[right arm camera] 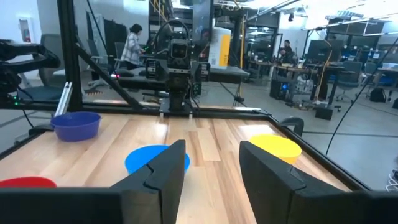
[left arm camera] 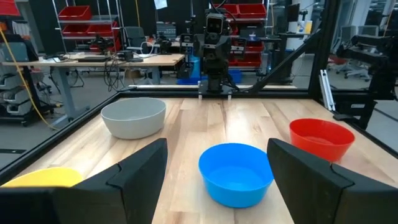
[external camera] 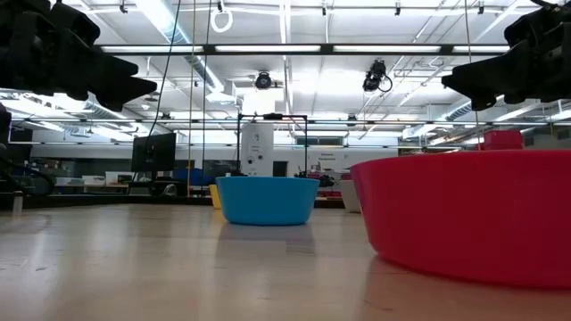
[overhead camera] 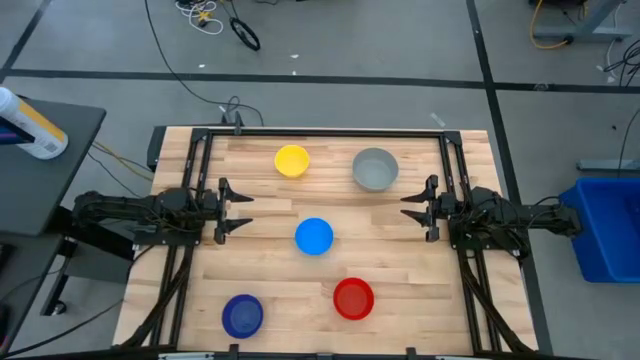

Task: Nest bowls inside each other
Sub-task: Stack the blue bowl on the gray bowl

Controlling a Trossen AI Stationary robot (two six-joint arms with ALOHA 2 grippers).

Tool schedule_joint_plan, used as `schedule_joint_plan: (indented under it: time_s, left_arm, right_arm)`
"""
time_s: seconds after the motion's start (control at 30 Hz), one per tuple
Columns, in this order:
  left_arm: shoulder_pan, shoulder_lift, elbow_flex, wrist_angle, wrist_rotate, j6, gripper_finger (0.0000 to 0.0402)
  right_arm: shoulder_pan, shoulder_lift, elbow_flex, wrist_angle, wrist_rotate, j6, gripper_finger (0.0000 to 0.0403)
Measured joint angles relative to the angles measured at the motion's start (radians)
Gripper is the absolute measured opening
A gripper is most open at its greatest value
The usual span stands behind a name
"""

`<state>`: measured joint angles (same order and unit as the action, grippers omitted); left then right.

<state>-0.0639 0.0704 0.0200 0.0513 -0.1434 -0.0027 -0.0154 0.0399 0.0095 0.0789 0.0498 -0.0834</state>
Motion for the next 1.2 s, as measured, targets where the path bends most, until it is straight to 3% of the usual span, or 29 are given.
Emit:
schedule_joint_plan:
  time_s: [0.27, 0.43, 0.6, 0.8, 0.97, 1.2]
  left_arm:
    - [0.000, 0.000, 0.001, 0.017, -0.001, -0.035, 0.0286]
    - [0.000, 0.000, 0.001, 0.019, -0.077, -0.037, 0.0286]
    - [0.000, 0.000, 0.001, 0.019, -0.085, -0.016, 0.0286]
    - [0.000, 0.014, 0.001, 0.017, -0.105, 0.004, 0.0286]
    - [0.000, 0.038, 0.001, 0.015, -0.131, 0.005, 0.0286]
    - [0.000, 0.079, 0.001, 0.016, -0.159, 0.004, 0.0286]
  right_arm:
    - [-0.001, 0.000, 0.000, 0.022, 0.003, 0.051, 0.0152]
    - [-0.005, 0.005, 0.000, -0.008, 0.107, 0.131, 0.0152]
    - [-0.037, 0.079, 0.000, -0.037, 0.105, 0.183, 0.0159]
    - [-0.076, 0.268, 0.017, -0.021, 0.023, 0.263, 0.0177]
    - [-0.063, 0.478, 0.063, 0.151, -0.084, 0.278, 0.0179]
    - [0.002, 0.836, 0.189, 0.299, -0.103, 0.286, 0.0179]
